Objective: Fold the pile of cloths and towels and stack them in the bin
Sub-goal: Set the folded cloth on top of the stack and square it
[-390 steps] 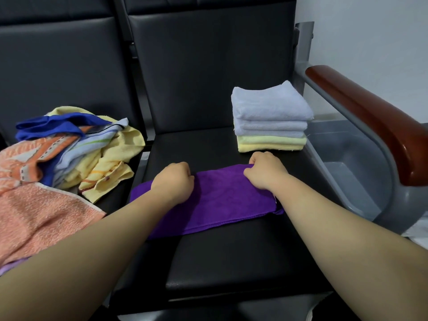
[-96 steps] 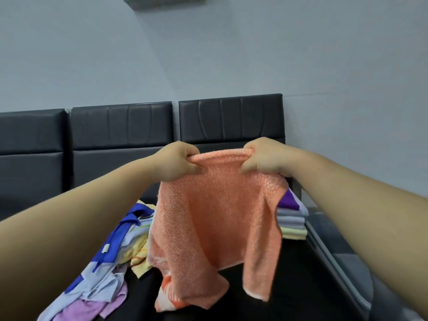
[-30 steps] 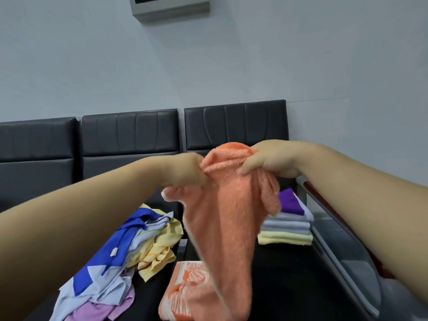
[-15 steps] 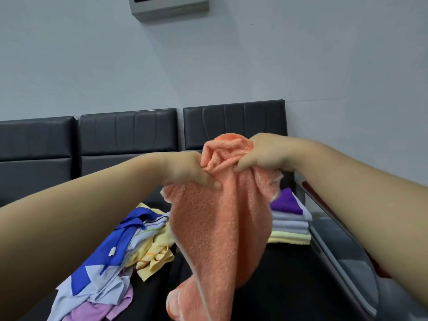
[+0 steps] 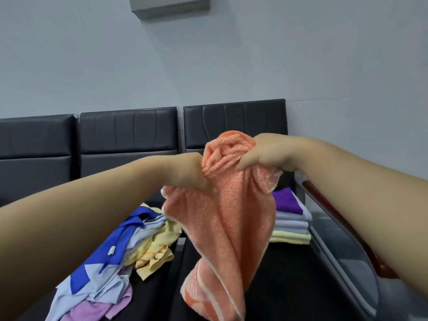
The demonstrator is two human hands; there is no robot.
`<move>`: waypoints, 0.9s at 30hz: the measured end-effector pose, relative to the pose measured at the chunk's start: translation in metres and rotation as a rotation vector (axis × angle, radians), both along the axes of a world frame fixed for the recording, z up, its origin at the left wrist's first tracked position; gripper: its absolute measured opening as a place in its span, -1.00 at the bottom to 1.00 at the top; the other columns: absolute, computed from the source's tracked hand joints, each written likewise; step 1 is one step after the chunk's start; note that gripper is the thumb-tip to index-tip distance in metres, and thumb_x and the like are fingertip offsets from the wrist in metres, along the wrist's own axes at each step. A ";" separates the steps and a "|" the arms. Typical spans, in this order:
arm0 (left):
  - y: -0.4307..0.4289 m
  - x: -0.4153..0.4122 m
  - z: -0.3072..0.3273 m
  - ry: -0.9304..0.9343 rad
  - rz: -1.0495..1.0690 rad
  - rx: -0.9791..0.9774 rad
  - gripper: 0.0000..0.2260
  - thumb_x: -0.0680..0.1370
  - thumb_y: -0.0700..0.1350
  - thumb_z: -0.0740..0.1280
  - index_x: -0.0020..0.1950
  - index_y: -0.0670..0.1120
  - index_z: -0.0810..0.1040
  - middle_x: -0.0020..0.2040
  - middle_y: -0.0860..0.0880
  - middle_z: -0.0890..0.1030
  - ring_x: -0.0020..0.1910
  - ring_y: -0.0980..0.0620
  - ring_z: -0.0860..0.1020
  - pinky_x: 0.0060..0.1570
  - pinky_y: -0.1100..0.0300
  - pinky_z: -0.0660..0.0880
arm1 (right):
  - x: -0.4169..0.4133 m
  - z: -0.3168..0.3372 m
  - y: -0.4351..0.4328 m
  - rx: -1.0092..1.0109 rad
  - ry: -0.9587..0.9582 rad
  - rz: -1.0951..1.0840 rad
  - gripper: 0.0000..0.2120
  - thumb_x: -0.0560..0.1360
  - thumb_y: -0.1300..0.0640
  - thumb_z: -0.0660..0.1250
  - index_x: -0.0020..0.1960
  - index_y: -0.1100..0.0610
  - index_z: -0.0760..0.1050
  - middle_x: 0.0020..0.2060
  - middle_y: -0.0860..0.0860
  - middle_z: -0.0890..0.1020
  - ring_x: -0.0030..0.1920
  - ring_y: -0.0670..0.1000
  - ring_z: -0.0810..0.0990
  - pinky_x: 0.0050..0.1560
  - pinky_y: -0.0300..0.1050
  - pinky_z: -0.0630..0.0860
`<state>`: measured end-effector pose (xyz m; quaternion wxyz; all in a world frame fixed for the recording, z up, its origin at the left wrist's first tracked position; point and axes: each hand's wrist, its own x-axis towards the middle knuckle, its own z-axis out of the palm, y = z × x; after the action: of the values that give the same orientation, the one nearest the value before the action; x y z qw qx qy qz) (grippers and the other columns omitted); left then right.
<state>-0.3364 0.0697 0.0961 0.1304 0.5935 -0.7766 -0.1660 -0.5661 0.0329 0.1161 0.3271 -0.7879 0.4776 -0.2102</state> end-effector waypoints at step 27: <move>0.001 0.004 -0.004 0.978 -0.045 0.187 -0.68 0.52 -0.29 0.46 0.27 -0.15 0.59 0.15 -0.17 0.70 0.11 -0.17 0.70 0.03 -0.05 0.64 | 0.001 -0.017 0.001 -0.266 0.383 -0.135 -0.75 0.40 0.03 0.56 -0.04 0.17 0.68 -0.08 0.12 0.74 -0.09 0.14 0.72 0.02 0.12 0.69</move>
<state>-0.3324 0.0708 0.0919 0.4221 0.4385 -0.6188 -0.4966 -0.5653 0.0336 0.0995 0.1090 -0.8157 0.5508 -0.1393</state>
